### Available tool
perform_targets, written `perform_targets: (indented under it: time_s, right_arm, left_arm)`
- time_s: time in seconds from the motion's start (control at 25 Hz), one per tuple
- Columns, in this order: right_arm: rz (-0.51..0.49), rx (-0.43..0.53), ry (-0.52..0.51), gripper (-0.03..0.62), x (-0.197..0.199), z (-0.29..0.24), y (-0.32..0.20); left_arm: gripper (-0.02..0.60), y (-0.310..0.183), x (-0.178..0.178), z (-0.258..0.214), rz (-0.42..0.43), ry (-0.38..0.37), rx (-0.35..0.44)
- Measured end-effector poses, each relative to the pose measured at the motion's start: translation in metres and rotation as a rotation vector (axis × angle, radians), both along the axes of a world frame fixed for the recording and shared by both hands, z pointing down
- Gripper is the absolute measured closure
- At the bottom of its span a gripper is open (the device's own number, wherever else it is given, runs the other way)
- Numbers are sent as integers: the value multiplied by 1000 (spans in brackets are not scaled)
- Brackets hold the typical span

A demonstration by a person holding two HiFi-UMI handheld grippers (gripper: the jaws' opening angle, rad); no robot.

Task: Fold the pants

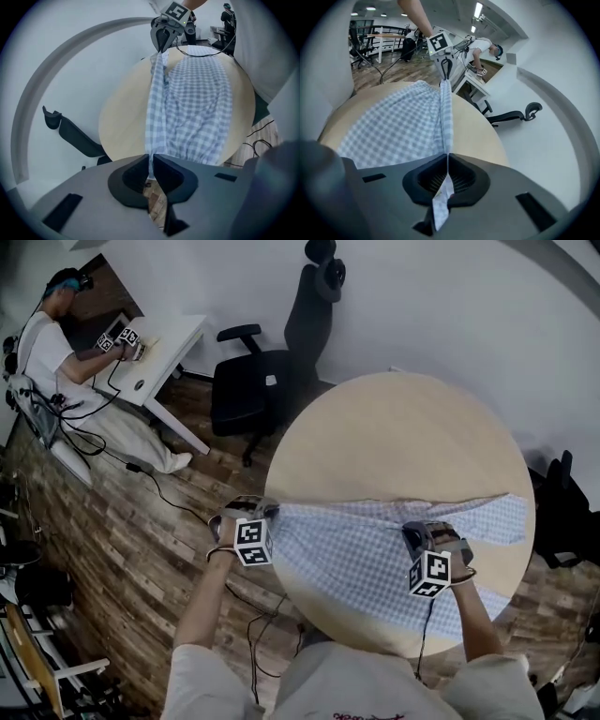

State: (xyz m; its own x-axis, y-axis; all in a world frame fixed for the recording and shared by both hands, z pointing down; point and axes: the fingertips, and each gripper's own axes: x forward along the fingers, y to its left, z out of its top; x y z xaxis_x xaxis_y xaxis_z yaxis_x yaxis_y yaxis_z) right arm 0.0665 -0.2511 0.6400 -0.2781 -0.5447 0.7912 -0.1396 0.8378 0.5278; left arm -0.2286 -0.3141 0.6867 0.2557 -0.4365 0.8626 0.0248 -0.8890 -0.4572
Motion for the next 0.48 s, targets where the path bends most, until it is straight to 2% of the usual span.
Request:
perform_targets:
  time_s: [0.28, 0.4, 0.48]
  right_arm:
    - [-46, -76, 67, 560, -29, 27, 115]
    - [-32, -133, 68, 560, -38, 44, 148]
    - [-11, -177, 52, 560, -44, 60, 164]
  left_arm:
    - [526, 78, -23, 21, 24, -36, -6]
    - [526, 100, -28, 29, 32, -43, -1]
    - [526, 116, -35, 48, 26, -59, -32]
